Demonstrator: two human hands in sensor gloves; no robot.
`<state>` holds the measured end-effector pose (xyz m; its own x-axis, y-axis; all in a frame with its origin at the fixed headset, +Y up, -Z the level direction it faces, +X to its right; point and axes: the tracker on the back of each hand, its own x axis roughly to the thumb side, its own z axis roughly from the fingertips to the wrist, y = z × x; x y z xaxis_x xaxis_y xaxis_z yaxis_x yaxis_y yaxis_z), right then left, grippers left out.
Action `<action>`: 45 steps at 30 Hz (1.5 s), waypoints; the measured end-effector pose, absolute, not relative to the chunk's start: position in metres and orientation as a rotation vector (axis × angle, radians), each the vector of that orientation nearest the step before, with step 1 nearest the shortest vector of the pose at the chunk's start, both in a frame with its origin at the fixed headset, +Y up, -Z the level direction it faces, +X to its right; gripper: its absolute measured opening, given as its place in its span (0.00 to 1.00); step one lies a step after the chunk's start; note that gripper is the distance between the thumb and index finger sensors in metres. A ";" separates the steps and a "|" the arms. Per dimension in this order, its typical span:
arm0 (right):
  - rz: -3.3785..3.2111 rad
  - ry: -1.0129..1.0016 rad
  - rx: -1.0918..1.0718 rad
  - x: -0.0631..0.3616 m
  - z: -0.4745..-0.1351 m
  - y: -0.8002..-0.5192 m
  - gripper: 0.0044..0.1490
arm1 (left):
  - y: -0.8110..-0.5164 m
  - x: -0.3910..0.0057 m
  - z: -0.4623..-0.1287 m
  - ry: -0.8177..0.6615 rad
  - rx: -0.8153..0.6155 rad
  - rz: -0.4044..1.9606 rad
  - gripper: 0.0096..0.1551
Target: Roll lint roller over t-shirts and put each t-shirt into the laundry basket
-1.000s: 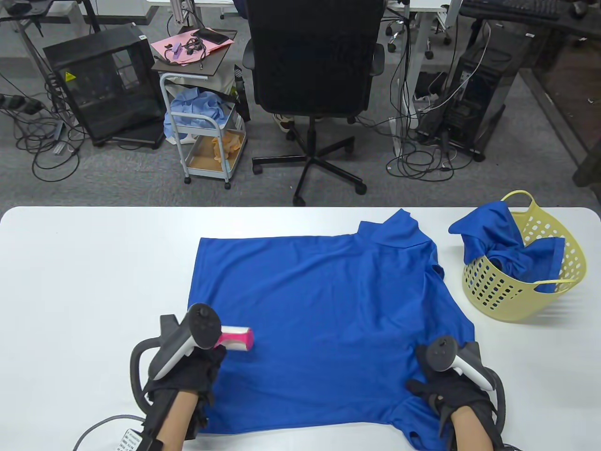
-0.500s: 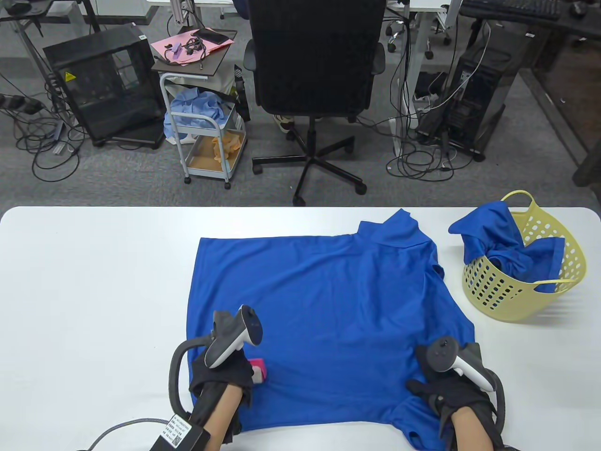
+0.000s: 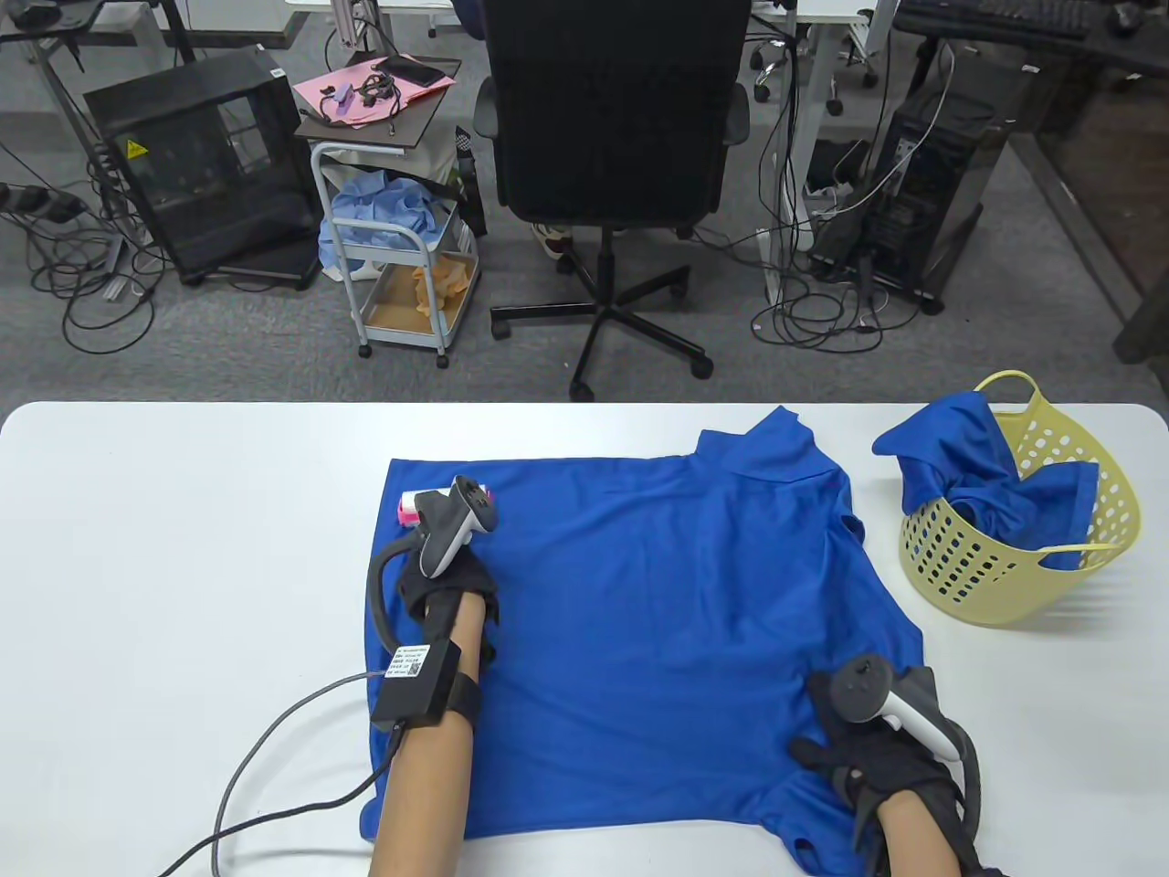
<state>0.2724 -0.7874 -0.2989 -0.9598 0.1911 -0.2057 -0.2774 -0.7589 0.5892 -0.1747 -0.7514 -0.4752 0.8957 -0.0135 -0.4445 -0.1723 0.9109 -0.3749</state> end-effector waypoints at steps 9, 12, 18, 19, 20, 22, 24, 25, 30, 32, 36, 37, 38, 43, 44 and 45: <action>2.720 0.943 -0.193 0.273 -0.299 -0.787 0.50 | -0.729 -0.183 -0.470 0.362 -0.371 0.133 0.40; 2.723 0.942 -0.192 0.273 -0.299 -0.787 0.50 | -0.699 -0.183 -0.439 0.281 -0.387 0.170 0.34; 2.721 0.936 -0.195 0.273 -0.299 -0.788 0.50 | -0.639 -0.162 -0.364 0.132 -0.495 0.128 0.27; 2.722 0.934 -0.196 0.273 -0.299 -0.788 0.50 | -0.634 -0.156 -0.354 0.127 -0.516 0.116 0.27; 2.723 0.932 -0.195 0.273 -0.299 -0.788 0.50 | -0.630 -0.147 -0.341 0.111 -0.563 0.089 0.27; 2.723 0.930 -0.196 0.273 -0.299 -0.788 0.50 | -0.632 -0.131 -0.324 0.070 -0.644 0.044 0.27; 2.723 0.929 -0.195 0.273 -0.298 -0.788 0.50 | -0.642 -0.114 -0.312 0.037 -0.703 0.020 0.27; 2.722 0.928 -0.194 0.273 -0.298 -0.788 0.50 | -0.651 -0.105 -0.308 0.019 -0.729 0.010 0.26; 2.719 0.933 -0.188 0.274 -0.298 -0.789 0.50 | -0.666 -0.075 -0.311 0.024 -0.626 -0.076 0.27; 2.715 0.938 -0.190 0.273 -0.298 -0.789 0.50 | -0.669 -0.070 -0.324 0.053 -0.582 -0.068 0.27; 2.712 0.933 -0.189 0.273 -0.297 -0.789 0.50 | -0.671 -0.065 -0.363 0.130 -0.538 -0.014 0.27; 2.707 0.934 -0.191 0.273 -0.297 -0.789 0.50 | -0.673 -0.065 -0.376 0.157 -0.538 0.010 0.27; 2.705 0.934 -0.190 0.273 -0.297 -0.789 0.49 | -0.673 -0.065 -0.384 0.185 -0.534 0.032 0.28; 2.701 0.913 -0.193 0.272 -0.297 -0.790 0.49 | -0.669 -0.061 -0.413 0.235 -0.654 0.023 0.28; 2.694 0.912 -0.194 0.272 -0.297 -0.790 0.50 | -0.667 -0.062 -0.415 0.238 -0.659 0.024 0.27; 2.688 0.913 -0.195 0.272 -0.297 -0.790 0.50 | -0.666 -0.065 -0.419 0.234 -0.659 0.039 0.27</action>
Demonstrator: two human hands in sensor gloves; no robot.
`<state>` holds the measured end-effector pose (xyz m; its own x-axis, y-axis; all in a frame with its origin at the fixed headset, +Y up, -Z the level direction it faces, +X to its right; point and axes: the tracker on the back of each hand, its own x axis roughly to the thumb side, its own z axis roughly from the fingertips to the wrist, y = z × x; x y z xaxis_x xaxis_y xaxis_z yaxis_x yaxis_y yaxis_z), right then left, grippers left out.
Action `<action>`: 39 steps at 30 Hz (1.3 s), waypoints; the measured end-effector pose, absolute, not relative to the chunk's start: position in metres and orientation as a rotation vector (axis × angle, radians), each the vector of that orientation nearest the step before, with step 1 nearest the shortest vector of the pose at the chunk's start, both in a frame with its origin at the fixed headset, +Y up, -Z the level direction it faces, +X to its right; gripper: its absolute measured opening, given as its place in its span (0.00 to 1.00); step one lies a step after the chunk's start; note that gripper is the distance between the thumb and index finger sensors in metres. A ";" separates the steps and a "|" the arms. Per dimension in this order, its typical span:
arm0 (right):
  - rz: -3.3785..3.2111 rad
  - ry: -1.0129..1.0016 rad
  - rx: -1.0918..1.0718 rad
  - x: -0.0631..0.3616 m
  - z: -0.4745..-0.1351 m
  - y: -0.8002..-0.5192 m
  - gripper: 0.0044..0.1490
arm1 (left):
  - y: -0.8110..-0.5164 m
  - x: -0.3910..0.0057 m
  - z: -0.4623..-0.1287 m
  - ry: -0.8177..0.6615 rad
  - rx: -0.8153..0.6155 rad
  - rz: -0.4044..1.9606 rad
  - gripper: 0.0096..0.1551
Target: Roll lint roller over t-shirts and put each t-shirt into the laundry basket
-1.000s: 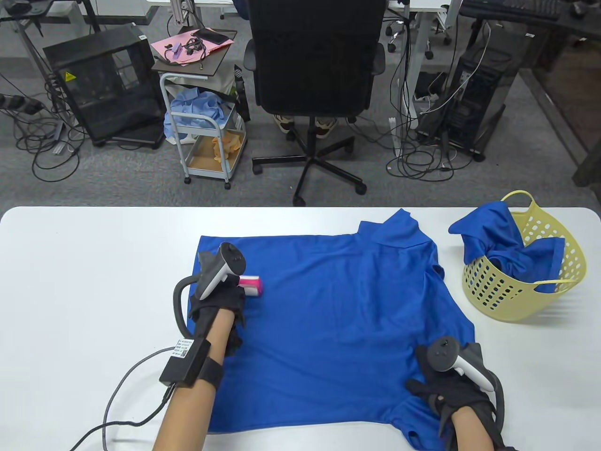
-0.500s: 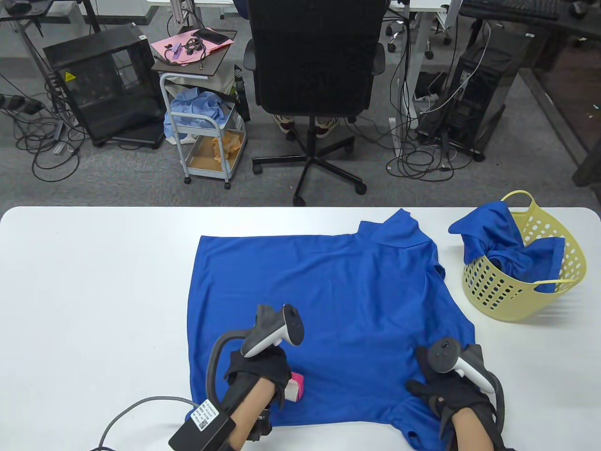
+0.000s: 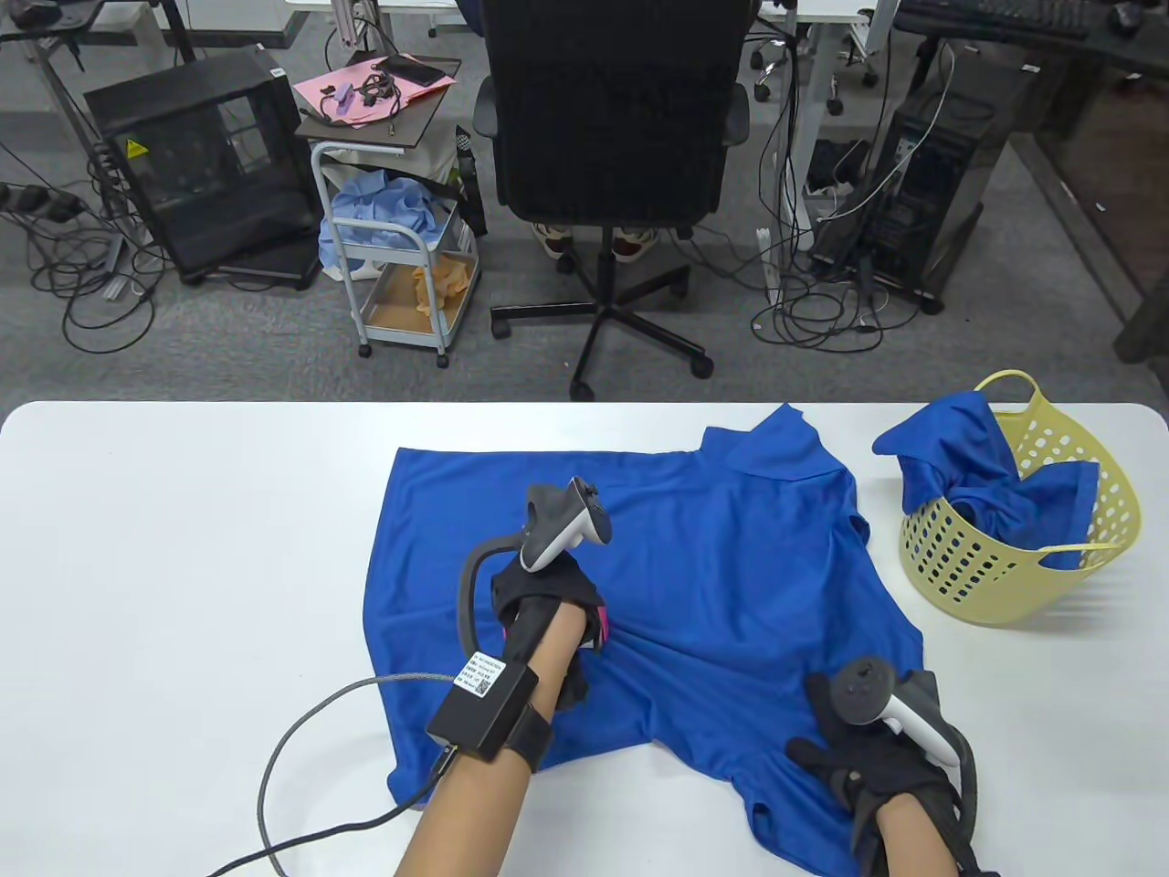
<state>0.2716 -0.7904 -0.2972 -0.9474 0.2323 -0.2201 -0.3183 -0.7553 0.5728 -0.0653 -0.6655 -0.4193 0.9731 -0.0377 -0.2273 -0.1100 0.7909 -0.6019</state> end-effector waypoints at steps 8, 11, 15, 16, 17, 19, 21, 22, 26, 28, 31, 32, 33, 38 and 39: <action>2.684 0.921 -0.196 0.271 -0.298 -0.791 0.50 | -0.664 -0.088 -0.444 0.263 -0.621 0.161 0.27; 2.687 0.913 -0.198 0.272 -0.298 -0.792 0.50 | -0.675 -0.083 -0.451 0.257 -0.547 0.160 0.27; 2.707 0.894 -0.212 0.271 -0.298 -0.790 0.50 | -0.687 -0.072 -0.468 0.238 -0.411 0.093 0.28; 2.713 0.884 -0.216 0.271 -0.299 -0.790 0.50 | -0.692 -0.070 -0.474 0.240 -0.381 0.095 0.28; 2.715 0.878 -0.218 0.271 -0.299 -0.790 0.50 | -0.697 -0.069 -0.477 0.243 -0.369 0.109 0.29; 2.717 0.874 -0.229 0.271 -0.299 -0.790 0.49 | -0.717 -0.067 -0.489 0.255 -0.382 0.139 0.34; 2.735 0.863 -0.233 0.271 -0.299 -0.790 0.49 | -0.737 -0.066 -0.497 0.251 -0.423 0.130 0.42; 2.739 0.863 -0.234 0.271 -0.299 -0.790 0.48 | -0.747 -0.067 -0.501 0.237 -0.416 0.119 0.44; 2.740 0.865 -0.231 0.270 -0.299 -0.790 0.48 | -0.752 -0.074 -0.508 0.212 -0.384 0.172 0.45; 2.760 0.846 -0.221 0.270 -0.298 -0.789 0.48 | -0.743 -0.079 -0.503 0.181 -0.380 0.233 0.44; 2.795 0.731 -0.165 0.266 -0.298 -0.775 0.46 | -0.723 -0.085 -0.481 0.081 -0.310 0.317 0.45; 2.795 0.645 -0.136 0.262 -0.297 -0.767 0.46 | -0.718 -0.086 -0.472 0.042 -0.291 0.329 0.46; 2.783 0.524 -0.100 0.255 -0.295 -0.754 0.44 | -0.709 -0.085 -0.454 -0.029 -0.251 0.351 0.47; 2.570 0.128 0.189 0.197 -0.282 -0.700 0.39 | -0.683 -0.066 -0.374 -0.286 -0.059 0.425 0.57; 2.466 0.089 0.213 0.184 -0.281 -0.692 0.39 | -0.680 -0.059 -0.355 -0.343 -0.019 0.424 0.58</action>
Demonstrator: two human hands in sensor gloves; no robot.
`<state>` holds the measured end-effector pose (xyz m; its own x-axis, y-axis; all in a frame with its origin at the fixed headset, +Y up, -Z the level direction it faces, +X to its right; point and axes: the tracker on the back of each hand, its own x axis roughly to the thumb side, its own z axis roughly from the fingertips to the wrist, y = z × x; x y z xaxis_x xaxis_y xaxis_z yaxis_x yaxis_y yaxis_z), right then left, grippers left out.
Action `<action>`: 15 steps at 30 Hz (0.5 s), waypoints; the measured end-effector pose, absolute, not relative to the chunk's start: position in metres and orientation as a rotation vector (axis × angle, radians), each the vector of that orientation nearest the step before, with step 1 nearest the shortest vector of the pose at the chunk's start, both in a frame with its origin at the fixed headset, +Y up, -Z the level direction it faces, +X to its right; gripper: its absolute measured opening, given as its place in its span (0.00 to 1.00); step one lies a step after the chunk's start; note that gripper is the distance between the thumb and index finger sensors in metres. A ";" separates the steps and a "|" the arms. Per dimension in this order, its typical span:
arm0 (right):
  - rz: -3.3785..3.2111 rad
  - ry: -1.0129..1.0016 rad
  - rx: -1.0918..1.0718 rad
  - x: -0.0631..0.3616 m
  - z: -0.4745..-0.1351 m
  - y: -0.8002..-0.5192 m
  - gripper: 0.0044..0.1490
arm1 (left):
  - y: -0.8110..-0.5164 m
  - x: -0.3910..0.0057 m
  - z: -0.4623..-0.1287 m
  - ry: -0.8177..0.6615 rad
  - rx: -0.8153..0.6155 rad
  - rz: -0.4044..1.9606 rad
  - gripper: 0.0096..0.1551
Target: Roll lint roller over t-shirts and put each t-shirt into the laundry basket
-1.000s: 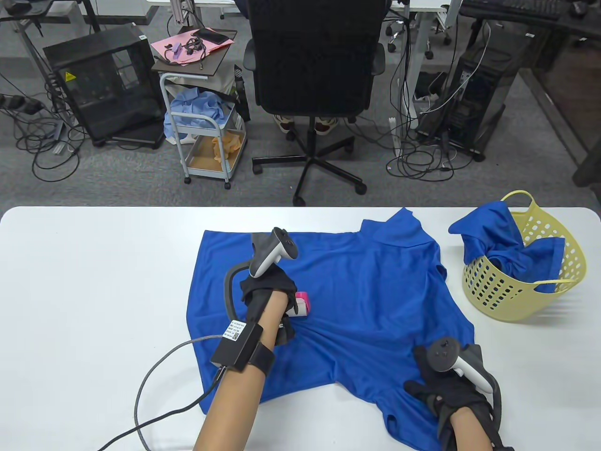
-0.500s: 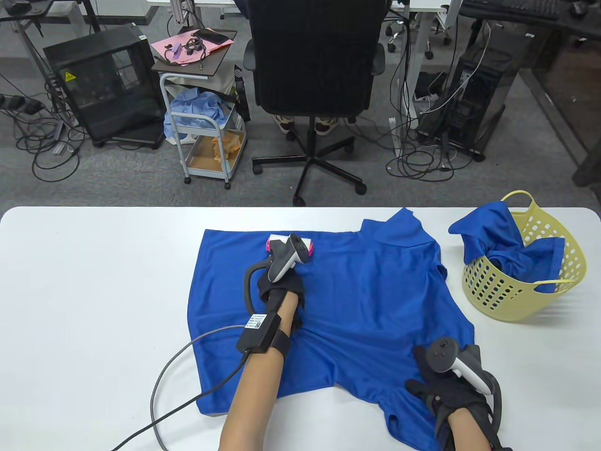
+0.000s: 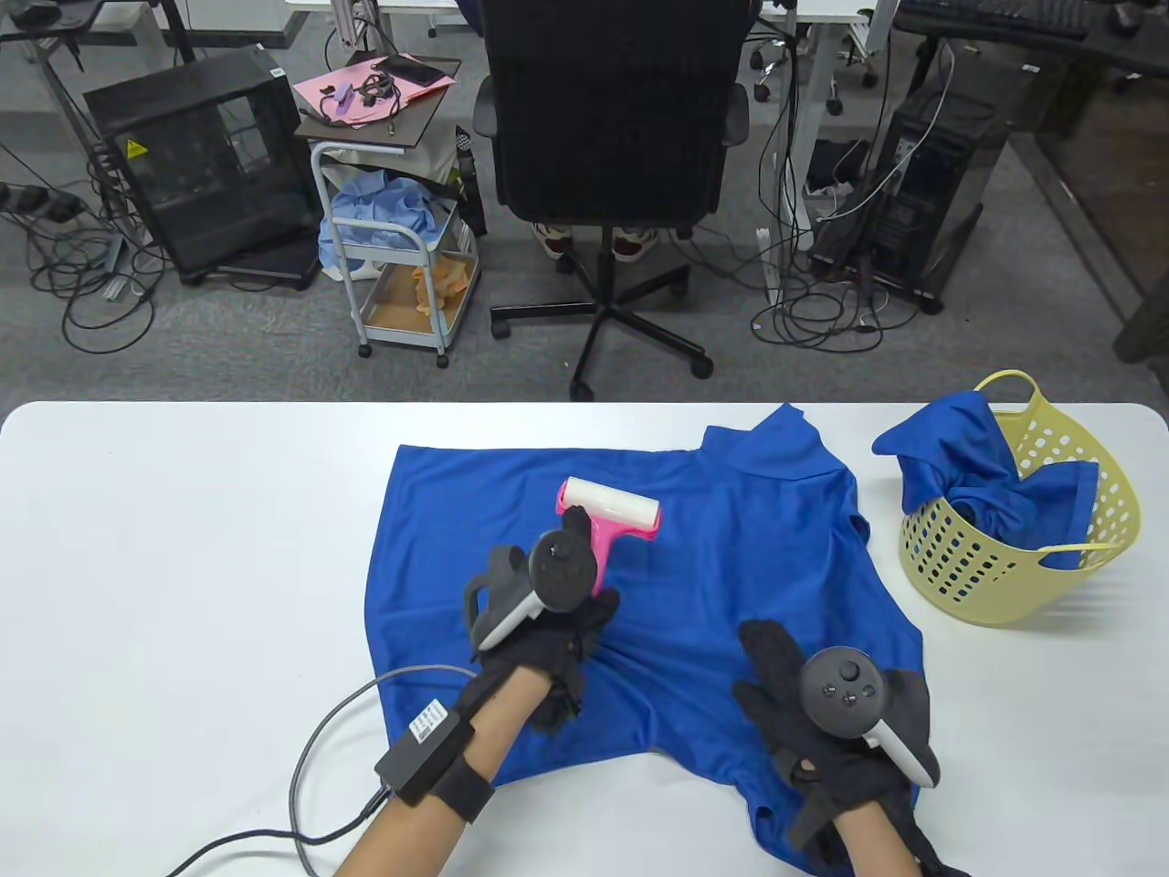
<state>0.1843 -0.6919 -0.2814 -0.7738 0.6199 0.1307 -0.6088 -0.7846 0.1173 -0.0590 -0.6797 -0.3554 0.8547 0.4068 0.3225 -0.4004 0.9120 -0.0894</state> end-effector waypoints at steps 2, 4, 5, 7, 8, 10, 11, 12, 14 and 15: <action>2.278 0.108 0.203 0.166 -0.283 -0.684 0.40 | -0.675 -0.048 -0.328 -0.417 0.049 0.438 0.58; 2.121 0.160 0.199 0.152 -0.284 -0.683 0.41 | -0.674 -0.038 -0.304 -0.518 0.080 0.494 0.57; 2.029 0.206 0.259 0.144 -0.283 -0.683 0.45 | -0.674 -0.031 -0.293 -0.593 0.067 0.533 0.56; 1.986 0.250 0.196 0.139 -0.278 -0.683 0.49 | -0.676 -0.033 -0.281 -0.597 0.025 0.556 0.59; 2.018 0.223 0.208 0.139 -0.277 -0.684 0.50 | -0.678 -0.039 -0.280 -0.651 0.009 0.578 0.59; 2.042 0.241 0.241 0.138 -0.276 -0.684 0.52 | -0.682 -0.049 -0.281 -0.740 -0.031 0.593 0.58; 2.049 0.248 0.236 0.137 -0.275 -0.684 0.52 | -0.683 -0.053 -0.281 -0.769 -0.053 0.610 0.57; 2.070 0.249 0.226 0.134 -0.275 -0.684 0.50 | -0.684 -0.058 -0.281 -0.776 -0.072 0.641 0.55; 2.096 0.199 0.215 0.126 -0.276 -0.685 0.49 | -0.686 -0.063 -0.279 -0.801 -0.152 0.680 0.51; 2.123 0.184 0.203 0.123 -0.276 -0.684 0.49 | -0.686 -0.067 -0.278 -0.807 -0.151 0.664 0.49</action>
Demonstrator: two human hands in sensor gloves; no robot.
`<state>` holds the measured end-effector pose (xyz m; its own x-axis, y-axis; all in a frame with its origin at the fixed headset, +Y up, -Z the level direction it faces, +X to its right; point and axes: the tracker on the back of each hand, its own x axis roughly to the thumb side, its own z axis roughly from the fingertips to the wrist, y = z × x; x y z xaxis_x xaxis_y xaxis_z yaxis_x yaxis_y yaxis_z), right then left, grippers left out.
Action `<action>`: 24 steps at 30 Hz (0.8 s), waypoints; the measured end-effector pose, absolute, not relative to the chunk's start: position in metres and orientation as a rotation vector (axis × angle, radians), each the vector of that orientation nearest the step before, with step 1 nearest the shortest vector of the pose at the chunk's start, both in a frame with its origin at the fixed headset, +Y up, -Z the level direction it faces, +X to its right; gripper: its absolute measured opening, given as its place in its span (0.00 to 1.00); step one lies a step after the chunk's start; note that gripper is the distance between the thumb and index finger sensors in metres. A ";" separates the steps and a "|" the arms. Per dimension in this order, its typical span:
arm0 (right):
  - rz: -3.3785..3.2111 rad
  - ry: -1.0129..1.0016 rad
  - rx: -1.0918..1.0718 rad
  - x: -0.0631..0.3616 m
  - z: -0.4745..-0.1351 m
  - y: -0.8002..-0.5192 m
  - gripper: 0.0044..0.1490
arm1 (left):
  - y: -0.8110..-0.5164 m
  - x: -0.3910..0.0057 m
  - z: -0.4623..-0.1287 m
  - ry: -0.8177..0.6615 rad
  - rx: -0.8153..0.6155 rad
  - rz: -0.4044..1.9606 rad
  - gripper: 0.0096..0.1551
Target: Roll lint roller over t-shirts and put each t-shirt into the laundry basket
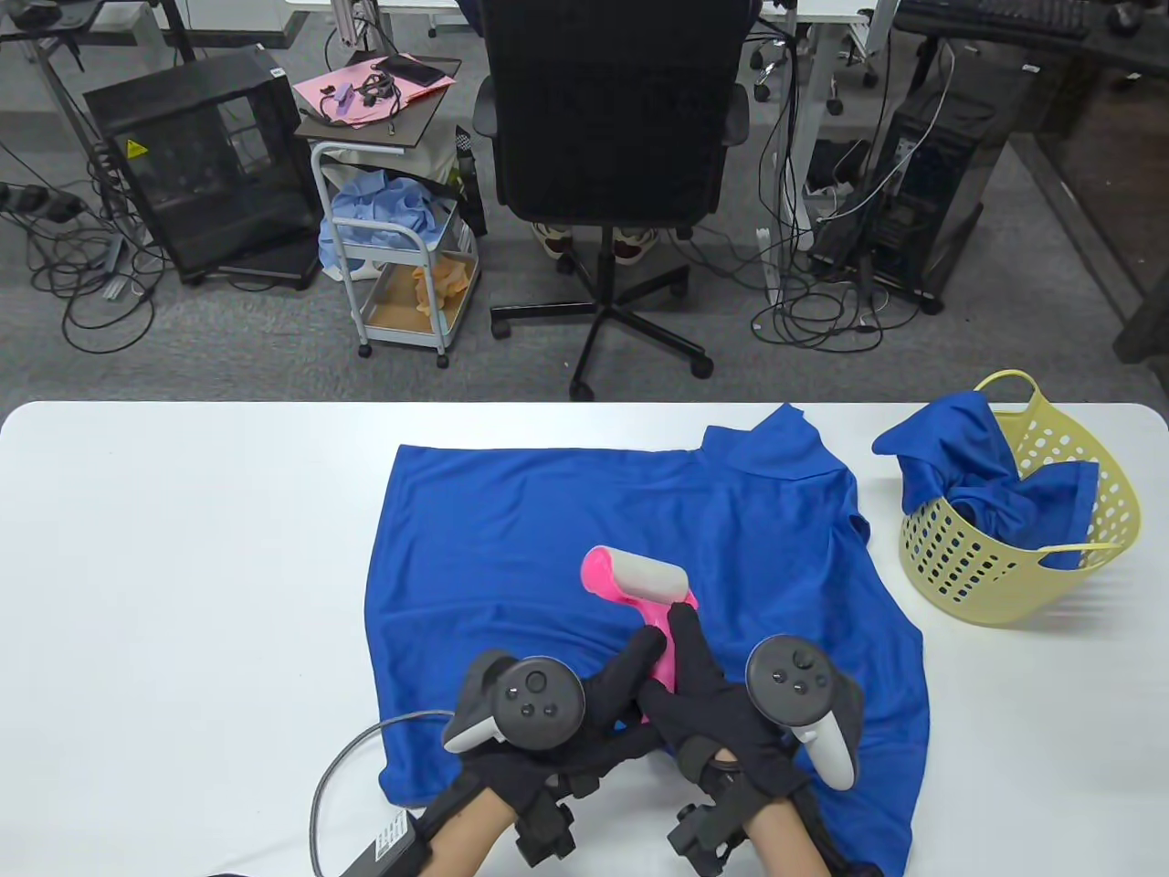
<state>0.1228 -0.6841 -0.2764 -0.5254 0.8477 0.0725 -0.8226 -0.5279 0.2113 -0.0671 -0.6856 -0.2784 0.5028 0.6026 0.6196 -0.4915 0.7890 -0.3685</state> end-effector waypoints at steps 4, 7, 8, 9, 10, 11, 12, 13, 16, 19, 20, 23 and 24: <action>2.439 0.072 0.088 0.126 -0.280 -0.680 0.43 | -0.685 -0.098 -0.282 -0.633 -0.032 0.507 0.29; 2.675 0.121 -0.074 0.138 -0.279 -0.686 0.39 | -0.718 -0.138 -0.304 -0.269 -0.205 0.291 0.34; 2.724 0.150 -0.109 0.139 -0.277 -0.687 0.38 | -0.729 -0.147 -0.309 -0.209 -0.281 0.258 0.41; 2.785 0.199 -0.124 0.138 -0.274 -0.689 0.37 | -0.748 -0.159 -0.316 -0.132 -0.375 0.228 0.46; 2.813 0.232 -0.124 0.136 -0.272 -0.691 0.36 | -0.757 -0.166 -0.318 -0.089 -0.410 0.216 0.49; 2.851 0.303 -0.137 0.134 -0.269 -0.693 0.35 | -0.769 -0.175 -0.320 -0.042 -0.464 0.197 0.51; 2.867 0.376 -0.135 0.130 -0.268 -0.696 0.34 | -0.778 -0.182 -0.320 -0.006 -0.544 0.181 0.51; 2.866 0.427 -0.128 0.128 -0.268 -0.699 0.34 | -0.784 -0.185 -0.320 0.012 -0.608 0.169 0.50; 2.875 0.422 -0.159 0.122 -0.281 -0.701 0.34 | -0.786 -0.198 -0.321 0.065 -0.730 0.216 0.51; 2.861 0.444 -0.186 0.116 -0.305 -0.703 0.34 | -0.791 -0.203 -0.323 0.054 -0.800 0.227 0.52; 2.862 0.446 -0.191 0.114 -0.312 -0.703 0.34 | -0.791 -0.204 -0.323 0.051 -0.805 0.230 0.52; 2.869 0.431 -0.234 0.109 -0.350 -0.709 0.35 | -0.792 -0.206 -0.323 0.038 -0.813 0.241 0.52; 2.867 0.407 -0.279 0.110 -0.367 -0.713 0.34 | -0.792 -0.206 -0.322 0.035 -0.815 0.241 0.52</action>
<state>0.1095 -0.7129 -0.3668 -0.9550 0.2005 -0.2184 -0.2534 -0.9344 0.2502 -0.2057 -0.7915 -0.3223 0.9721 0.1997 -0.1230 -0.2263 0.6599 -0.7164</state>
